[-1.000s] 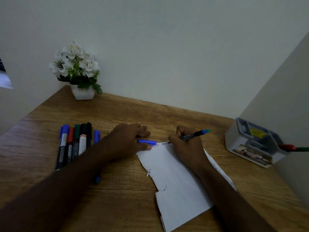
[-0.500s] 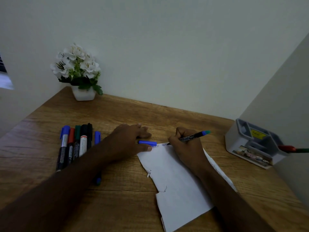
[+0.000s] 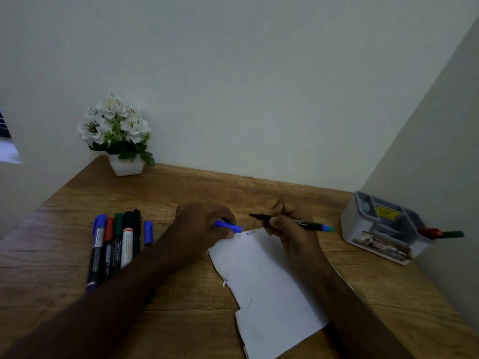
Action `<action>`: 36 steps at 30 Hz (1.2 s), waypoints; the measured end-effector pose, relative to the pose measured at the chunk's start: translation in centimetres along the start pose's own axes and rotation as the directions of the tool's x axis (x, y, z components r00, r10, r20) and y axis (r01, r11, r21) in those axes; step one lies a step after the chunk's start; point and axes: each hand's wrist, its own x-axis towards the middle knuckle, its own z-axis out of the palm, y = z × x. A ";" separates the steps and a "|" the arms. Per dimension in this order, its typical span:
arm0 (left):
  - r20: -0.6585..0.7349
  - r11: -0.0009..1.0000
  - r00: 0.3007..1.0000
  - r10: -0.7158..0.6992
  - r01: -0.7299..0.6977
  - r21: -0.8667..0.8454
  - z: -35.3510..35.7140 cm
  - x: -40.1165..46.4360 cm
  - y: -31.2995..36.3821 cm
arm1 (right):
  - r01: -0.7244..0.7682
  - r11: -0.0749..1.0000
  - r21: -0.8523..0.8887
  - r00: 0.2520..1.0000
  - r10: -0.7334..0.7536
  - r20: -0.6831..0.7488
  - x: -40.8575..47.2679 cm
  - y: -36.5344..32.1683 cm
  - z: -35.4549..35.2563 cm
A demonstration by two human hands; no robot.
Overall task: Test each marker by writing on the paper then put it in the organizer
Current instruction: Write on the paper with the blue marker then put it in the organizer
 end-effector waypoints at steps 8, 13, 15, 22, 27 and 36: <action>-0.103 0.970 0.991 0.084 -0.105 -0.220 -0.3 -0.3 0.9 | 0.017 0.994 0.112 1.000 -0.016 -0.009 -0.4 -0.9 0.0; -0.094 0.959 0.993 0.071 -0.094 -0.269 -0.4 -0.5 1.5 | 0.040 0.997 0.073 0.999 -0.039 -0.016 -0.3 -0.6 0.1; -0.083 0.957 0.993 0.086 -0.105 -0.271 -0.4 -0.4 1.7 | 0.040 0.997 0.073 0.999 -0.040 0.001 -0.4 -0.7 0.2; -0.057 0.929 0.994 0.097 -0.111 -0.352 -0.3 -0.5 2.1 | -0.006 0.999 0.049 0.994 0.000 0.108 -0.4 -0.4 0.3; -0.047 0.910 0.993 0.109 -0.119 -0.397 -0.1 -0.7 2.5 | -0.021 1.000 0.011 0.990 0.019 0.142 -0.2 -0.4 0.4; -0.120 0.912 0.984 0.134 -0.170 -0.374 0.1 -0.7 2.3 | -0.050 0.989 0.136 0.980 0.022 0.198 0.0 -0.4 0.9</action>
